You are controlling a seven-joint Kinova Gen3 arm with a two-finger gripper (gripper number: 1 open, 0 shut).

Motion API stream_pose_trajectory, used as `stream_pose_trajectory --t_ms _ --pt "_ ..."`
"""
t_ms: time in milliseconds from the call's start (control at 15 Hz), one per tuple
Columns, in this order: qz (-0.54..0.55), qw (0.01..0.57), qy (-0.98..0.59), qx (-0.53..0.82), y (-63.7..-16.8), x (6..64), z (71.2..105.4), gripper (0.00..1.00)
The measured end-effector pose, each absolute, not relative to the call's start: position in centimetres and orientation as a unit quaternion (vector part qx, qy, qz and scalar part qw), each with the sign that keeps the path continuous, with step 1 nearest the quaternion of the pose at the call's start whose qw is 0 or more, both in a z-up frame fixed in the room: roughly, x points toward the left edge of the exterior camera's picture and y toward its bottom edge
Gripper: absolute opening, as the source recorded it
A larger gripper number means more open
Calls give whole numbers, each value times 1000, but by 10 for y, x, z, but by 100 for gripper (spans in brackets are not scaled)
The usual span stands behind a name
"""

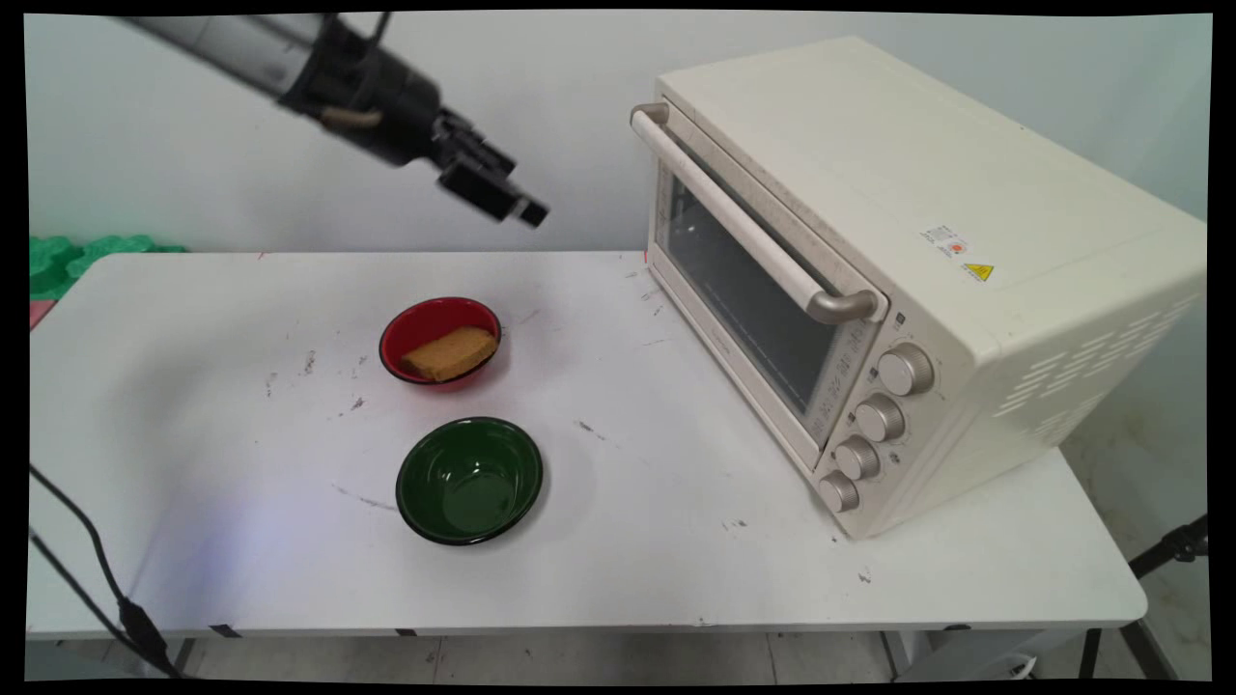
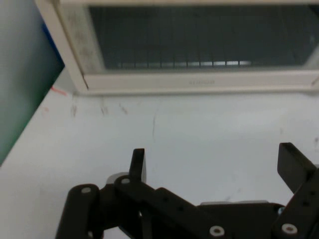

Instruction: Open the oven

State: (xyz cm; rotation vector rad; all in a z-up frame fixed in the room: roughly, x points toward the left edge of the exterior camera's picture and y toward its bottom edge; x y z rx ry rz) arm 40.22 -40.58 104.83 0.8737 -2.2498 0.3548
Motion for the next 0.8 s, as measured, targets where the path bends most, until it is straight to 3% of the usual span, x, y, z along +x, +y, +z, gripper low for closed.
stream_pose_trajectory --t_ms 400,800 --pt "135 338 -870 332 -442 332 1085 100" --pt "135 332 -876 323 -468 282 1099 100"
